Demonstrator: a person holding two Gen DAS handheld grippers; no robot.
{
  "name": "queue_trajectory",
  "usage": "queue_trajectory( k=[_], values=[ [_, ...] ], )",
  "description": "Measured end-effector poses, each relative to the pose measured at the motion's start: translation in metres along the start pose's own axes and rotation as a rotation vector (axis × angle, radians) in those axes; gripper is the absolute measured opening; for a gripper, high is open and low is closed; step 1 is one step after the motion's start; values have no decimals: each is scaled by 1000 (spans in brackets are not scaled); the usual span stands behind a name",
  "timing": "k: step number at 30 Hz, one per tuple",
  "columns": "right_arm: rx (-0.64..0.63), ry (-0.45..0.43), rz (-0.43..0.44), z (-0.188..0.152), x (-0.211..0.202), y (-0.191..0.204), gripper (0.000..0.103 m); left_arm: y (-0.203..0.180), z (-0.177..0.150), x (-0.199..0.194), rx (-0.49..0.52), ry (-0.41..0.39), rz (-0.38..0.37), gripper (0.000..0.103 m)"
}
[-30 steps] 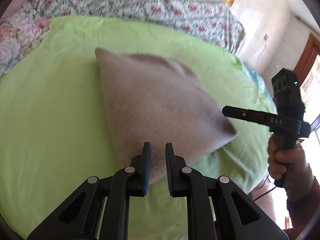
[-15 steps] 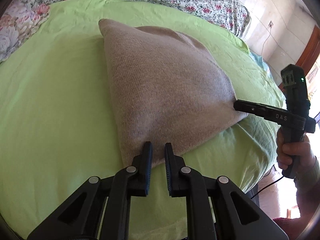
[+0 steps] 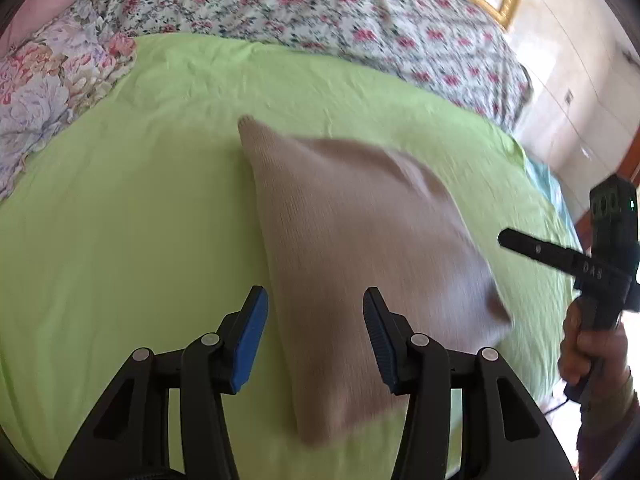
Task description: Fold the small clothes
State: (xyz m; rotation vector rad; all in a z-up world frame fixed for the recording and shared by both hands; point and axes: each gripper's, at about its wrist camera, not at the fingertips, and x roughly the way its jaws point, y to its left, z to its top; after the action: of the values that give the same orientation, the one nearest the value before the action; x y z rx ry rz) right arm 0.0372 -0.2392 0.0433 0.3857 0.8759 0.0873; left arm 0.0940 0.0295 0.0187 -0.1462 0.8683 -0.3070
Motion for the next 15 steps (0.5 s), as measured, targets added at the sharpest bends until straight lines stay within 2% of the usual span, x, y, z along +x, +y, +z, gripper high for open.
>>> queue_trajectory(
  k=[4,8,12,15],
  values=[
    [26,40,48,31,31,-2,38,4,40,22,-34,-11,-73,50],
    [54,78,66,52,66,-10,38,12,82,59,-46,9,-96,50],
    [72,124,68,63,92,-22,38,37,109,102,-104,72,-84,50],
    [96,133,67,67,104,-35,38,56,117,131,-147,122,-72,50]
  ],
)
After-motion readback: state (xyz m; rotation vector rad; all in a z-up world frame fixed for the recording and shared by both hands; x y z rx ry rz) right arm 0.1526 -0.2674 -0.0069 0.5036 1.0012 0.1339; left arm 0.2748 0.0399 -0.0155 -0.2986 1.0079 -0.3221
